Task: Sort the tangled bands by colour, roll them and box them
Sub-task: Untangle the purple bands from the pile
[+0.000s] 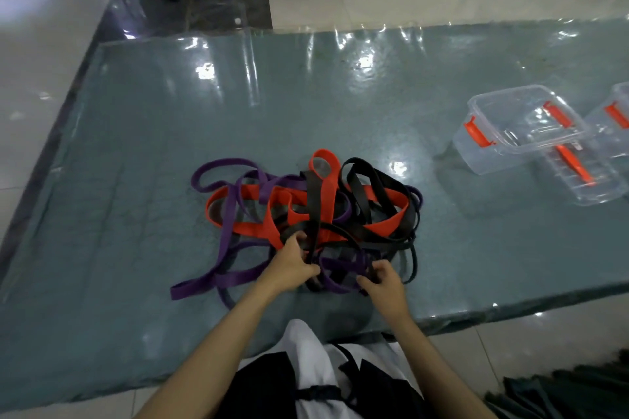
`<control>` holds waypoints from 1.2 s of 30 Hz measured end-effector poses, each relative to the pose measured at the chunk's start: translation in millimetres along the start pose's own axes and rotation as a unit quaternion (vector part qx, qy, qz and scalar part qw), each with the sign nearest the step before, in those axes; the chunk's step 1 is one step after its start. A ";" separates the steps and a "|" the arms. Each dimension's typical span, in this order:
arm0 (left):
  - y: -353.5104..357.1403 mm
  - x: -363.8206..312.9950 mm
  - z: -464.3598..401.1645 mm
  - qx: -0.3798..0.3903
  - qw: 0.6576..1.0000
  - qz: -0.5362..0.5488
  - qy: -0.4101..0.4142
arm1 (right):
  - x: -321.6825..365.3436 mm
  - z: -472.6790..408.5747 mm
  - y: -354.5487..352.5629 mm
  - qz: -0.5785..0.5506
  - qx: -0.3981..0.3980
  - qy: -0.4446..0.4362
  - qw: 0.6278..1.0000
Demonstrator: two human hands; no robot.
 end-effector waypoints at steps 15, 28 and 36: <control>-74.9 -13.9 55.5 -0.051 0.965 0.254 0.038 | 49.2 -2.2 -69.2 -0.137 -0.060 -0.037 0.988; -103.0 -16.9 92.9 -0.298 0.895 0.252 0.214 | 25.6 -3.8 -49.8 0.096 0.074 0.069 0.990; -95.9 -18.8 92.7 -0.250 0.931 0.157 0.214 | 89.5 6.7 -24.0 0.322 -0.024 -0.035 0.946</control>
Point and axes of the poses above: each hand's wrist, its own z-axis away from the middle knuckle, its own y-axis out of the palm, x = y × z, the point moved 9 cm from there along -z, towards the middle knuckle, and after that the axes turned 12 degrees about x, right-handed, at the moved point
